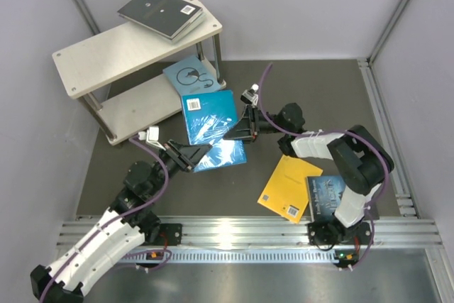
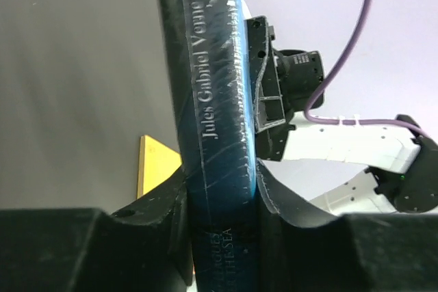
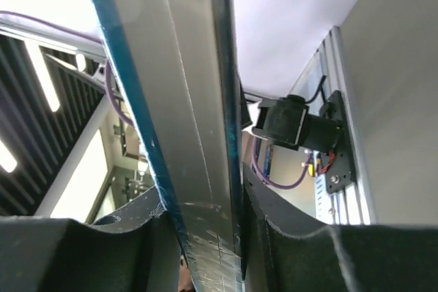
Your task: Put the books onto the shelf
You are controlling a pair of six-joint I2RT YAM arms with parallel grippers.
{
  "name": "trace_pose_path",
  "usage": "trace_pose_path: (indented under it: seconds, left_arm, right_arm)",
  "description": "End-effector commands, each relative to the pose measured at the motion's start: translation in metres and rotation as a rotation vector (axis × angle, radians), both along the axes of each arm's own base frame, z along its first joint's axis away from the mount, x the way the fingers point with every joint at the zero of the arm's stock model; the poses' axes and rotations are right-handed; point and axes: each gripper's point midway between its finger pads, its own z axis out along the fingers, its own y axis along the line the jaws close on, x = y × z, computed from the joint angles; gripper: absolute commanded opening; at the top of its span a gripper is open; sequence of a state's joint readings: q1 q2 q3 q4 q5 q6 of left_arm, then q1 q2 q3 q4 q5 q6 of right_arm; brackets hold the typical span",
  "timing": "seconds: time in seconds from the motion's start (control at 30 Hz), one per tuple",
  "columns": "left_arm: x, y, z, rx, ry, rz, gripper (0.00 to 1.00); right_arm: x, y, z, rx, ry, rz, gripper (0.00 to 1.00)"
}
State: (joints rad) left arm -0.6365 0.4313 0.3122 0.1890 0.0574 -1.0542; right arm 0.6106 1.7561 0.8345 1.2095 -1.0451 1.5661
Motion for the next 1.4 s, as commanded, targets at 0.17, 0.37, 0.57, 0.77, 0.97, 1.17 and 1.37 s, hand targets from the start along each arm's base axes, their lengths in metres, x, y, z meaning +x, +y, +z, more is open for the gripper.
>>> trace_pose_path:
  seconds: [0.17,0.37,0.57,0.77,0.97,1.17,1.37]
  left_arm:
    - [0.018,0.029,-0.004,0.077,-0.061,0.185,0.00]
    - [0.024,0.057,-0.001,0.012,-0.036,0.332,0.00]
    - [0.029,0.075,-0.008,-0.016,0.015,0.436,0.00]
    - [0.030,0.079,-0.023,0.003,0.069,0.458,0.00]
    - [0.030,0.082,-0.031,0.002,0.098,0.473,0.00]
    - [0.029,0.075,-0.051,0.046,0.152,0.442,0.25]
    - [0.023,0.094,-0.057,0.144,0.197,0.506,0.99]
  right_arm:
    - [-0.015,-0.008,0.039,0.123,-0.046,-0.004,0.81]
    - [-0.023,0.003,0.001,0.090,0.068,-0.036,0.89]
    - [-0.035,0.022,-0.011,0.087,0.125,-0.062,0.81]
    - [-0.031,0.036,0.004,0.137,0.144,-0.105,0.54]
    - [-0.019,0.038,0.020,0.182,0.145,-0.156,0.16]
    - [0.002,0.028,0.024,0.187,0.125,-0.221,0.00]
    - [0.052,0.013,0.026,0.120,0.049,-0.306,0.00]
